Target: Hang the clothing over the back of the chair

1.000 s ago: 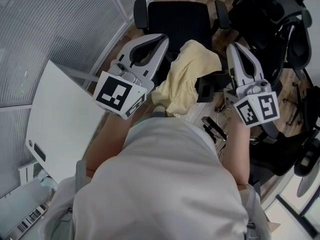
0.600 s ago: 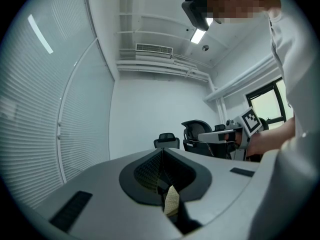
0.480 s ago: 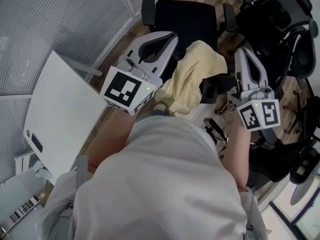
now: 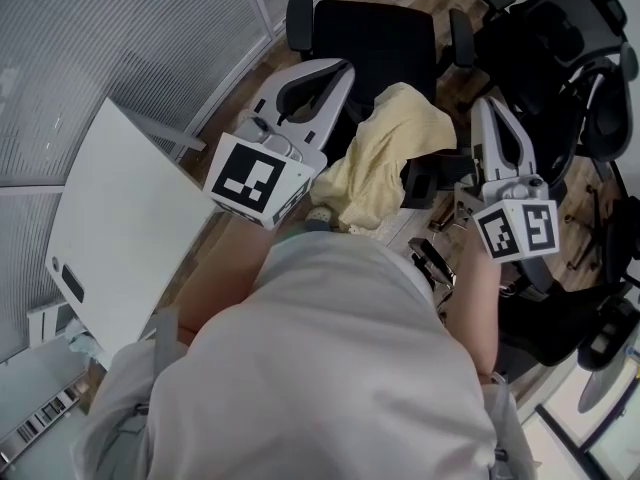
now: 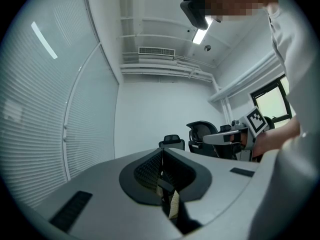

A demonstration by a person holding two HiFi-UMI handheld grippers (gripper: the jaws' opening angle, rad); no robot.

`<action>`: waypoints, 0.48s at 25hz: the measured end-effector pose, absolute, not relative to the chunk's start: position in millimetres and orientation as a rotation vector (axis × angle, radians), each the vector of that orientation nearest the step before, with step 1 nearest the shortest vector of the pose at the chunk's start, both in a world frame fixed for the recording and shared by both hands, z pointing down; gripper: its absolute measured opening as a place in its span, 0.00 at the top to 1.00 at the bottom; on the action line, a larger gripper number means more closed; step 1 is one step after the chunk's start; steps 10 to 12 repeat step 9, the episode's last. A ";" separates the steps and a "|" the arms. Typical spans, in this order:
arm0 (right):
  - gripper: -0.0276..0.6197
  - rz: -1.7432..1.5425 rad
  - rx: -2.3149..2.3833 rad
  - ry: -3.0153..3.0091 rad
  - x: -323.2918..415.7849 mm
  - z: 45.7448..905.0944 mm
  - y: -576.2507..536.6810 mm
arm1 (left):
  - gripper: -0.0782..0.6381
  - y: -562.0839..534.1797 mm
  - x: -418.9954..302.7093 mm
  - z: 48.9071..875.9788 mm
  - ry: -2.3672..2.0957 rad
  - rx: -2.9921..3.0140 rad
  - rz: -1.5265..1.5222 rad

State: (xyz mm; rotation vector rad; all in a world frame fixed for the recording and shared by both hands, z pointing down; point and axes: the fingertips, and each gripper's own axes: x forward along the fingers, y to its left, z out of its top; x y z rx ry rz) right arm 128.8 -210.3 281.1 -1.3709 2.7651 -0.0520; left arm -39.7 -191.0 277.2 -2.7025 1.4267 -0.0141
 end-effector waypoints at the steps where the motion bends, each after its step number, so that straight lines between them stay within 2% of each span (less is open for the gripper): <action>1: 0.92 -0.048 -1.371 2.766 129.0 280.7 -210.2 | 0.87 -191.2 -39.3 277.3 1.425 -2.702 -0.015; 12: 0.92 -0.044 -1.403 2.781 133.5 282.4 -211.9 | 0.87 -191.5 -38.5 278.0 1.437 -2.713 -0.015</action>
